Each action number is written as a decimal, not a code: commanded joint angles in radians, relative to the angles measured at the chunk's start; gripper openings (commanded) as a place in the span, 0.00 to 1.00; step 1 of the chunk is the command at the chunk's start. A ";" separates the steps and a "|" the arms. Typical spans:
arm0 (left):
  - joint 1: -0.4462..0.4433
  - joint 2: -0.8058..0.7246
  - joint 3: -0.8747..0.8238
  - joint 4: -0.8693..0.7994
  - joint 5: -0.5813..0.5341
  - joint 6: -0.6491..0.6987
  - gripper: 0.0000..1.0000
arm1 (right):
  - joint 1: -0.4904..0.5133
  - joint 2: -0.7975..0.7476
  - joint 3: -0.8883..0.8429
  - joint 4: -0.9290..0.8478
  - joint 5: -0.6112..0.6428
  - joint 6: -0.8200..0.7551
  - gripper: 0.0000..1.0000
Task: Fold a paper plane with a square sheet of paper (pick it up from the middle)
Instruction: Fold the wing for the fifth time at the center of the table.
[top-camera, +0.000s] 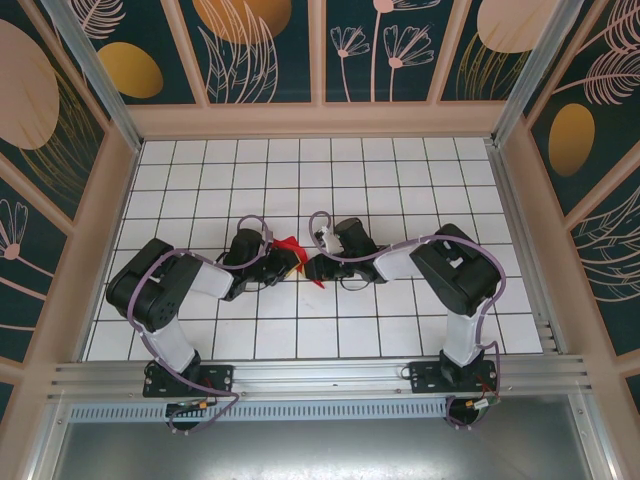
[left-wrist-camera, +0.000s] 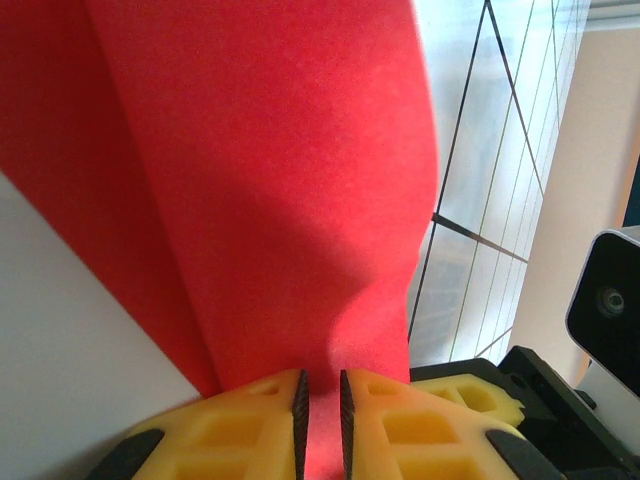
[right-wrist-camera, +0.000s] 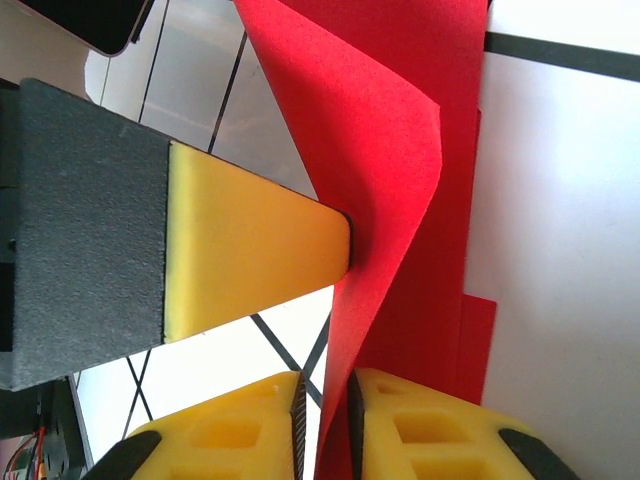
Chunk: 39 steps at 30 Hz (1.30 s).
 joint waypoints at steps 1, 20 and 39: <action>-0.007 0.025 0.007 -0.073 -0.034 0.031 0.20 | -0.007 0.015 0.007 -0.069 -0.003 -0.005 0.19; -0.008 0.027 0.012 -0.107 -0.042 0.041 0.20 | -0.041 -0.043 0.049 -0.177 -0.059 0.008 0.22; -0.007 0.020 0.019 -0.110 -0.030 0.041 0.20 | -0.033 -0.006 0.105 -0.290 -0.040 -0.070 0.22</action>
